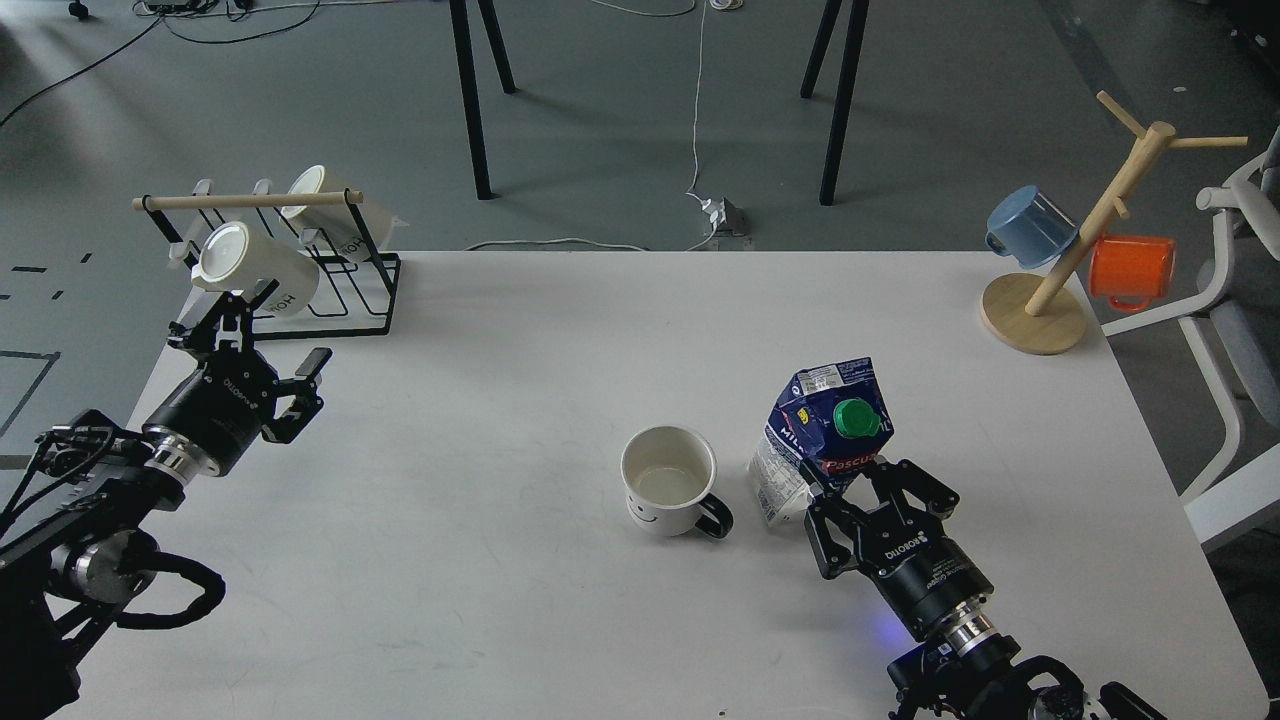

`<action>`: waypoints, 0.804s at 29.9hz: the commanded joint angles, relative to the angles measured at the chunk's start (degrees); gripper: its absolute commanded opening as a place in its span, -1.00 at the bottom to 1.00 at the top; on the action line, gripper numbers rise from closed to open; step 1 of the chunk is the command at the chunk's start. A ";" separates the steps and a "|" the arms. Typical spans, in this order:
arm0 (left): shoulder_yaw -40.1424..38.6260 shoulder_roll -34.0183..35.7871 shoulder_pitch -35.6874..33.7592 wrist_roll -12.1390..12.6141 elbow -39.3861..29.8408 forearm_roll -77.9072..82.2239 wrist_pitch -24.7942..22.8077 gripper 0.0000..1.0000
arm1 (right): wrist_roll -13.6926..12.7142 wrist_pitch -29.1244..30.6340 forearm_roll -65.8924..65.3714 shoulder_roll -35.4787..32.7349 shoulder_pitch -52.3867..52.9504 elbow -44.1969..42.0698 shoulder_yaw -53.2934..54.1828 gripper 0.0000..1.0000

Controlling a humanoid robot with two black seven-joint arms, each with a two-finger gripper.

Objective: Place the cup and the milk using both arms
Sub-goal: 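Carry the milk carton with the right gripper beside the white mug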

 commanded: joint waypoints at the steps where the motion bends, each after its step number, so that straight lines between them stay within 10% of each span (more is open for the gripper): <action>1: 0.00 -0.07 0.16 0.00 -0.01 0.00 0.01 0.96 | 0.00 0.00 -0.79 0.91 -0.10 -0.14 0.04 -0.01; 17: 0.00 -0.07 0.16 0.00 0.08 0.00 0.01 0.96 | 0.00 0.00 -2.02 2.05 0.51 -1.02 -1.36 0.14; 24: 0.00 -0.16 0.25 0.00 0.08 0.00 0.01 0.96 | 0.00 0.00 -2.37 2.05 0.25 -0.76 -1.36 0.57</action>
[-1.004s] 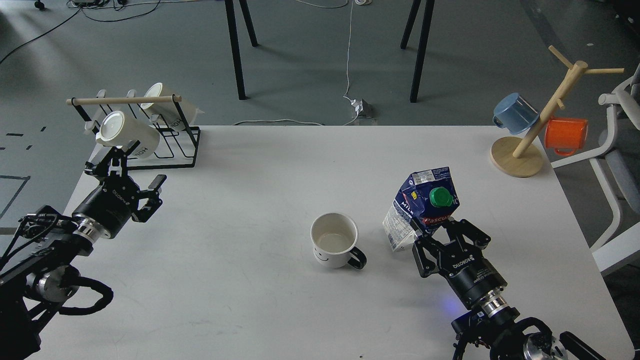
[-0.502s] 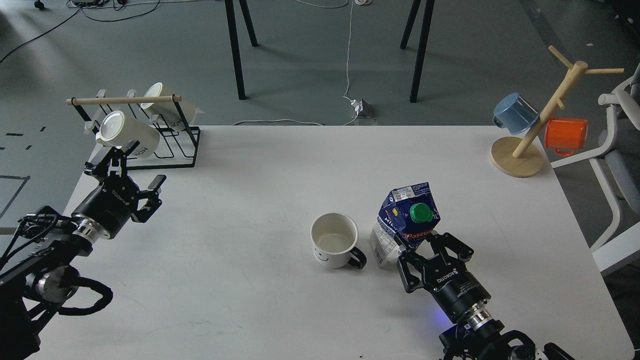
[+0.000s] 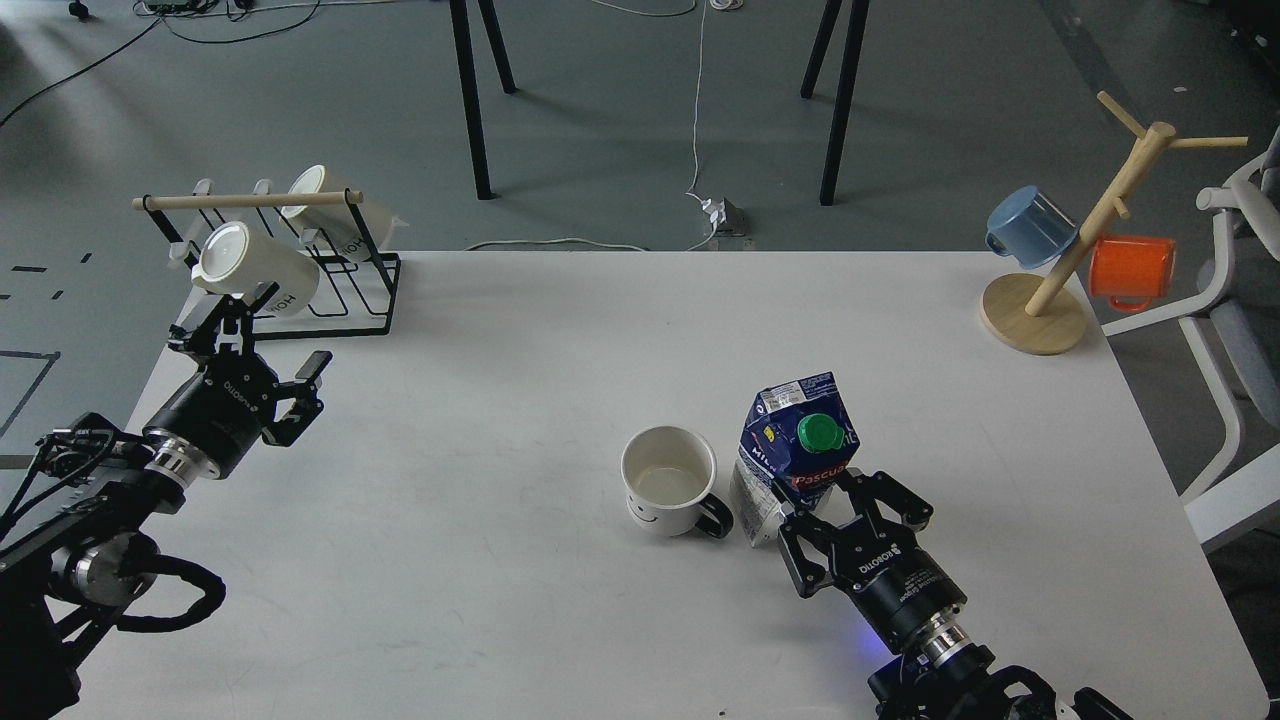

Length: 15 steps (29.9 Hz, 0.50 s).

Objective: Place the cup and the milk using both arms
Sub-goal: 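Carry the milk carton with the right gripper beside the white mug, then release the carton and withdraw the right gripper toward the mug tree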

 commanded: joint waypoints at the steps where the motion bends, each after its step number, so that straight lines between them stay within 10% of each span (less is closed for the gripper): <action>1: 0.00 -0.02 0.09 0.00 0.00 0.00 0.00 0.96 | 0.00 0.00 0.06 0.00 -0.26 0.34 0.09 0.69; 4: 0.00 -0.02 0.09 0.00 -0.08 0.00 0.00 0.96 | 0.00 0.00 0.06 -0.09 -0.70 0.61 0.09 0.95; 15: 0.00 -0.02 0.09 0.00 0.00 0.00 0.00 0.96 | -0.09 0.00 0.06 -1.66 -4.73 3.68 0.09 0.96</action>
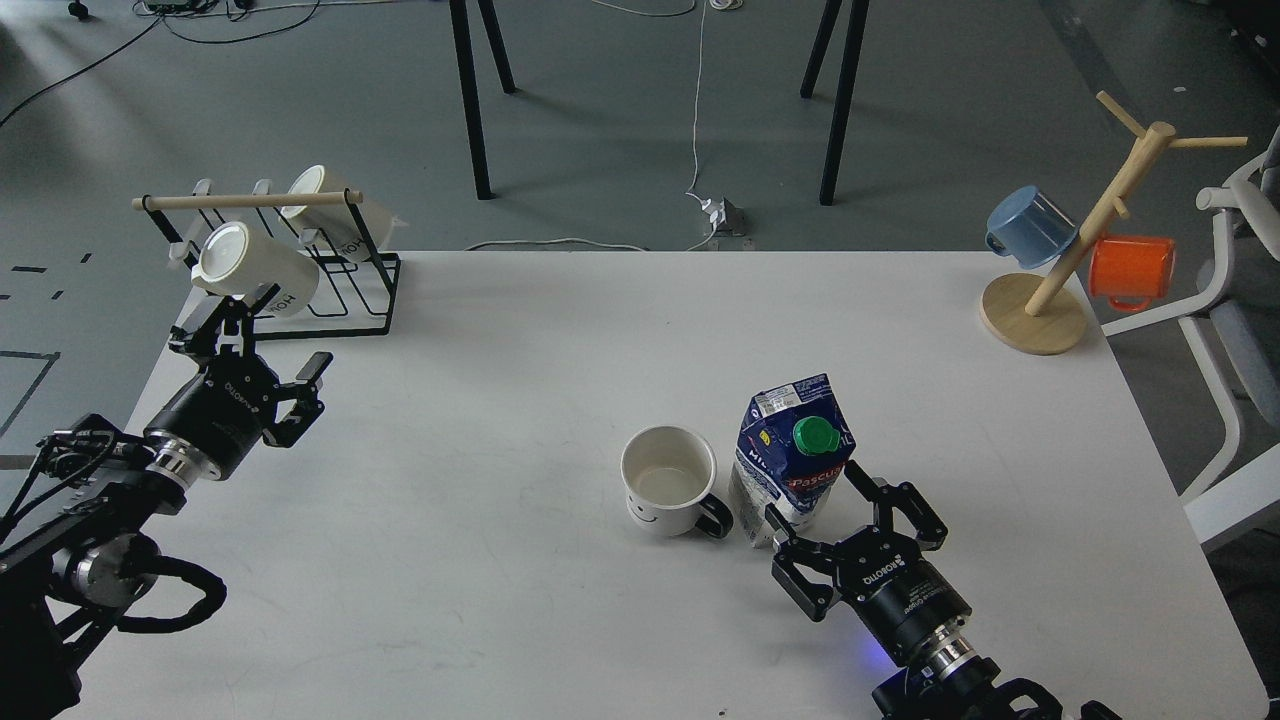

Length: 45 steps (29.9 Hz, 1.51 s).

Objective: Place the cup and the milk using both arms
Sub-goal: 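Release the carton and withdraw the right gripper toward the mug tree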

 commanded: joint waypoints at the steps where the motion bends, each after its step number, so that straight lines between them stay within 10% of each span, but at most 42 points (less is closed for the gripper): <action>1: 0.00 0.00 0.02 0.00 0.00 0.00 -0.08 0.96 | 0.00 0.00 -0.09 -1.60 -2.45 2.05 0.08 0.96; 23: -0.26 0.09 0.02 0.00 -2.37 -0.18 -0.78 0.96 | -0.18 0.00 -0.18 -17.69 -12.13 8.22 18.60 0.96; 36: -1.85 5.44 -0.95 0.00 -4.75 -0.44 -1.22 0.97 | 0.00 0.00 -0.62 -21.65 18.44 -6.88 14.25 0.96; 45: -3.25 7.03 -1.83 0.00 -4.66 -0.79 -2.77 0.99 | 0.09 0.00 -0.53 -20.68 21.63 -12.61 12.74 0.96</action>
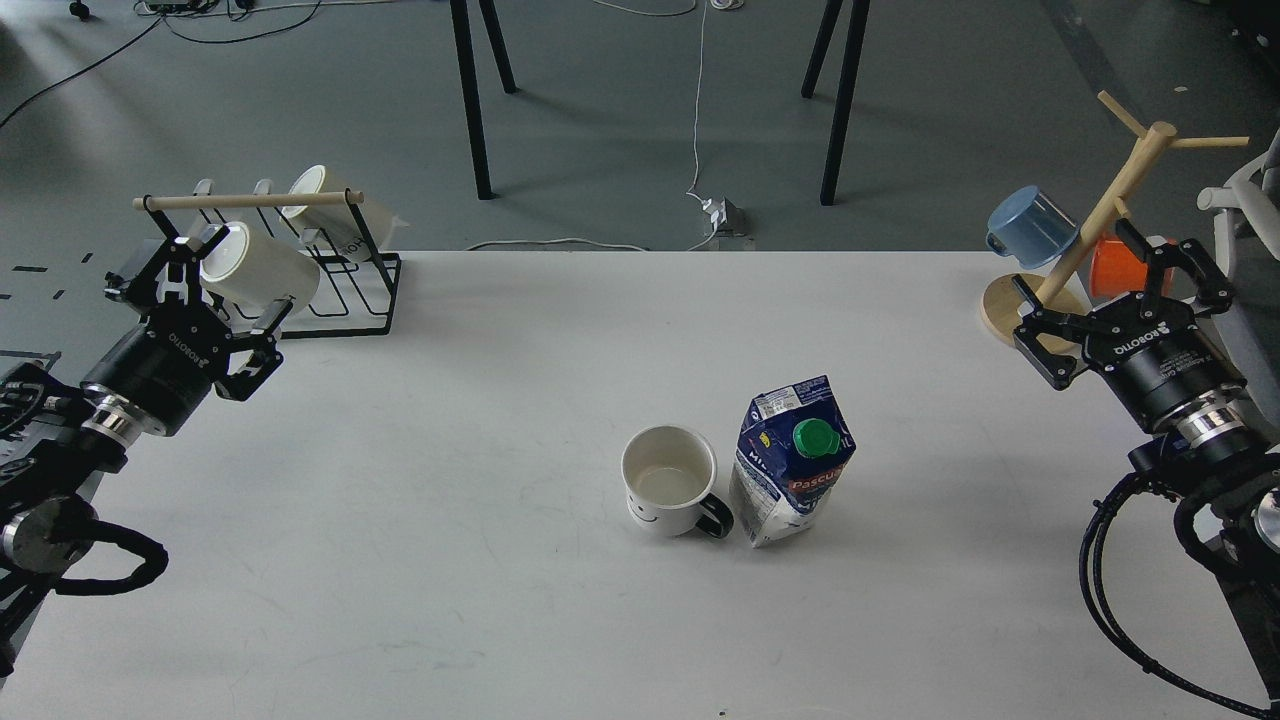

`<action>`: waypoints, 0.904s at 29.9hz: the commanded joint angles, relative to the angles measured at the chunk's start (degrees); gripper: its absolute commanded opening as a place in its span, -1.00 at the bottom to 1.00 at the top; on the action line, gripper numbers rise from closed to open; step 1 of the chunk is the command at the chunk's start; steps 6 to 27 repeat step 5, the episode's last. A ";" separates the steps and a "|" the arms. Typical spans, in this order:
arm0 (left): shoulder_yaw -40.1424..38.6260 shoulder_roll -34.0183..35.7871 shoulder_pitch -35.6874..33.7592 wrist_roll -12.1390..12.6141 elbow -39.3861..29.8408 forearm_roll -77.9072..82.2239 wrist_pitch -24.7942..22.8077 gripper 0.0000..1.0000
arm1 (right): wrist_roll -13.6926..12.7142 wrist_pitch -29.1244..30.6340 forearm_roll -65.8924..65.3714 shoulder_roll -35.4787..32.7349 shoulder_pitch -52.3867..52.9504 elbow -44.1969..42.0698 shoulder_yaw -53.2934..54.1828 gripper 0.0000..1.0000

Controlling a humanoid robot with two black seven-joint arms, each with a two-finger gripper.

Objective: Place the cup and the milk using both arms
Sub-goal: 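Release the carton and withdraw the right gripper toward the mug tree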

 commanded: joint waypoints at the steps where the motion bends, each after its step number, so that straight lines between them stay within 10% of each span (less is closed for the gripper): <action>1: -0.48 -0.15 -0.06 0.00 0.04 0.01 -0.05 0.99 | 0.07 0.00 0.03 0.81 0.55 -1.79 -0.13 0.96; 27: -0.57 -0.50 -0.06 0.00 0.04 0.01 -0.05 0.99 | 0.07 0.00 -0.06 2.30 0.56 -2.67 -0.31 0.96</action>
